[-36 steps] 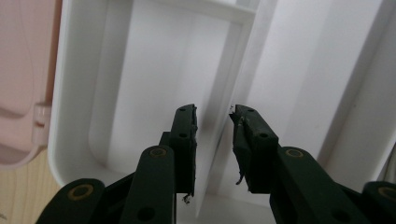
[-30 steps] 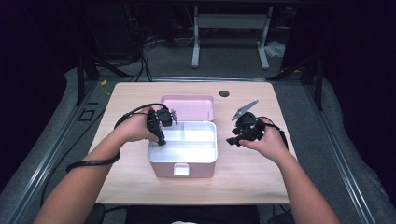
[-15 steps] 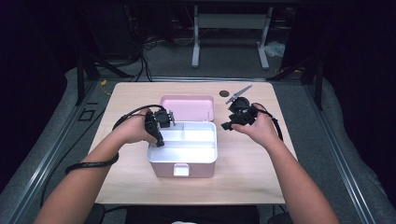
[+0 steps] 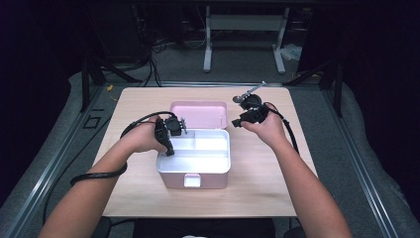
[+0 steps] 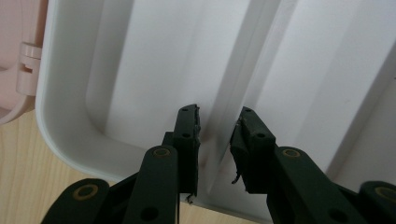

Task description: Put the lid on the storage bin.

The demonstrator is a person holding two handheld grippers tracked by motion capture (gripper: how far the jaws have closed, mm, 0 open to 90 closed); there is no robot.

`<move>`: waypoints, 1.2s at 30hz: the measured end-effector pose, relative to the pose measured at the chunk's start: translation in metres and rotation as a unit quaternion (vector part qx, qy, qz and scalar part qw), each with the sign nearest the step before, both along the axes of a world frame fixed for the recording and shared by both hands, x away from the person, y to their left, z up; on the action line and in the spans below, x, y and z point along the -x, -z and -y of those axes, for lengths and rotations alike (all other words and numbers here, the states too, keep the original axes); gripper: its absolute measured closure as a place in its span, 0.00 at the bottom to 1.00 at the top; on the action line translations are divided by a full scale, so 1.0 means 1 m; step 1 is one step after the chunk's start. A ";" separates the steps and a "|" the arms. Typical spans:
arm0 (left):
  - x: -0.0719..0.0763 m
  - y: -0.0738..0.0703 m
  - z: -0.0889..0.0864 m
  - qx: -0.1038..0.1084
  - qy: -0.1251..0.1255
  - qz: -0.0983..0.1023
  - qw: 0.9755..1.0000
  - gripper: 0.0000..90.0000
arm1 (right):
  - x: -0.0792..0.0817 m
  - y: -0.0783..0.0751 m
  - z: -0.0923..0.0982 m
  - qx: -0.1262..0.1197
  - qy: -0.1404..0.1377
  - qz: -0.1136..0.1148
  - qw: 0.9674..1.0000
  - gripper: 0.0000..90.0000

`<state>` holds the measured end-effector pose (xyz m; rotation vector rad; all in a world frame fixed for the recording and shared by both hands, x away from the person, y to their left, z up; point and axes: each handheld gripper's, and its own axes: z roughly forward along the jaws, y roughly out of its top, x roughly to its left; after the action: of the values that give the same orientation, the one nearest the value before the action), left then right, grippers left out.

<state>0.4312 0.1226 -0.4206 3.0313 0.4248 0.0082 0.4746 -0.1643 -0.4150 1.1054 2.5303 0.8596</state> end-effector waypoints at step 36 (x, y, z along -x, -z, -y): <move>0.001 0.000 -0.001 0.003 -0.002 0.004 1.000 0.80 | -0.055 0.008 -0.035 -0.011 0.084 -0.010 0.996 0.67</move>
<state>0.4302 0.1238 -0.4206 3.0225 0.4297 0.0187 0.5301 -0.1294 -0.4232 1.3181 2.4060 0.8372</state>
